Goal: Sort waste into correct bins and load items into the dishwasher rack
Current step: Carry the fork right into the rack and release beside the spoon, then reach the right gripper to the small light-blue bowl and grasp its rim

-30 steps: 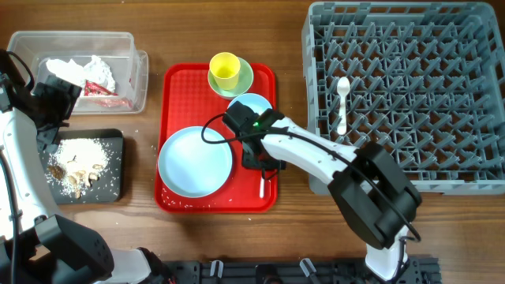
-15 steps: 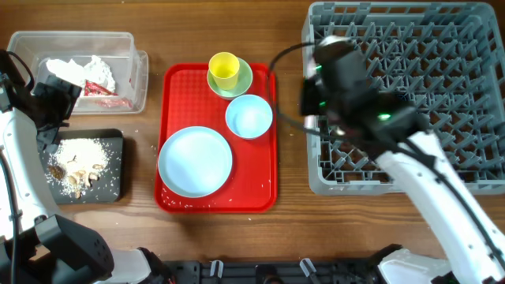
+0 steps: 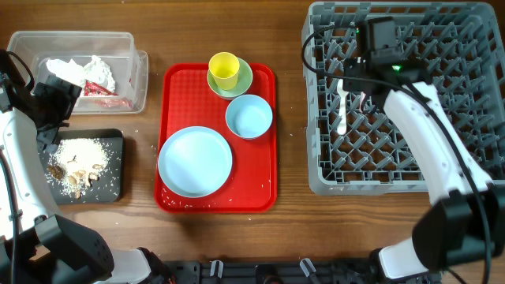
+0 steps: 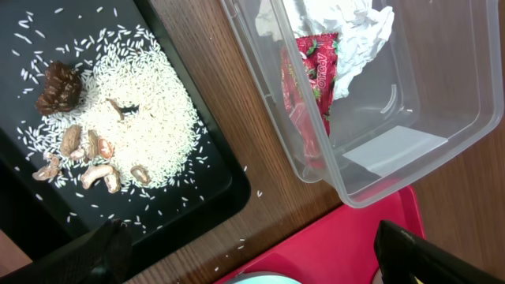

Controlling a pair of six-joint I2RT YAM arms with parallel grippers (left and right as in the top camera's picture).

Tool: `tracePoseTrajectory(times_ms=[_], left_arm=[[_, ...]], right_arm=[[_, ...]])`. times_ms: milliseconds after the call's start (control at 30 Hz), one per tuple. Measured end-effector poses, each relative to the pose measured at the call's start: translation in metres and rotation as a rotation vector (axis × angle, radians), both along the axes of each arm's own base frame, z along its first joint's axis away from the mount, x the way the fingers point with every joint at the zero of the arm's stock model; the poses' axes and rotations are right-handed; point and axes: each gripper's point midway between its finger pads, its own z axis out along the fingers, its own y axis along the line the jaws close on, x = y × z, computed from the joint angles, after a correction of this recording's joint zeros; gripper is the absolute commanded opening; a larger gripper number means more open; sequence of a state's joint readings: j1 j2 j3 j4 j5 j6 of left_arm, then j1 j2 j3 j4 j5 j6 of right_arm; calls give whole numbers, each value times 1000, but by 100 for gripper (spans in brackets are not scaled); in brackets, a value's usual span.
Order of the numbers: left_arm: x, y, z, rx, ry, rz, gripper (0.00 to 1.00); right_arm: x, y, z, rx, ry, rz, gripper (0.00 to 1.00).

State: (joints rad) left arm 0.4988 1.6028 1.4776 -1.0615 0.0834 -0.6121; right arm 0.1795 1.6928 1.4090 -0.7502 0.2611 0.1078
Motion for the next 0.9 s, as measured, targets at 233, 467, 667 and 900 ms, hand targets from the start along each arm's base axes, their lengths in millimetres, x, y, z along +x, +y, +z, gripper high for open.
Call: tracePoseTrajectory(times_ms=[233, 467, 667, 900], left_arm=[[0, 0, 0, 0, 0, 0, 100], [0, 0, 0, 0, 0, 0, 100], [0, 0, 0, 0, 0, 0, 100], [0, 0, 0, 0, 0, 0, 100]], right_arm=[[-3, 31, -30, 89, 103, 189, 35], [-9, 36, -32, 115, 129, 205, 38], [-17, 63, -32, 280, 153, 231, 38], [-11, 169, 24, 656, -4, 535, 64]])
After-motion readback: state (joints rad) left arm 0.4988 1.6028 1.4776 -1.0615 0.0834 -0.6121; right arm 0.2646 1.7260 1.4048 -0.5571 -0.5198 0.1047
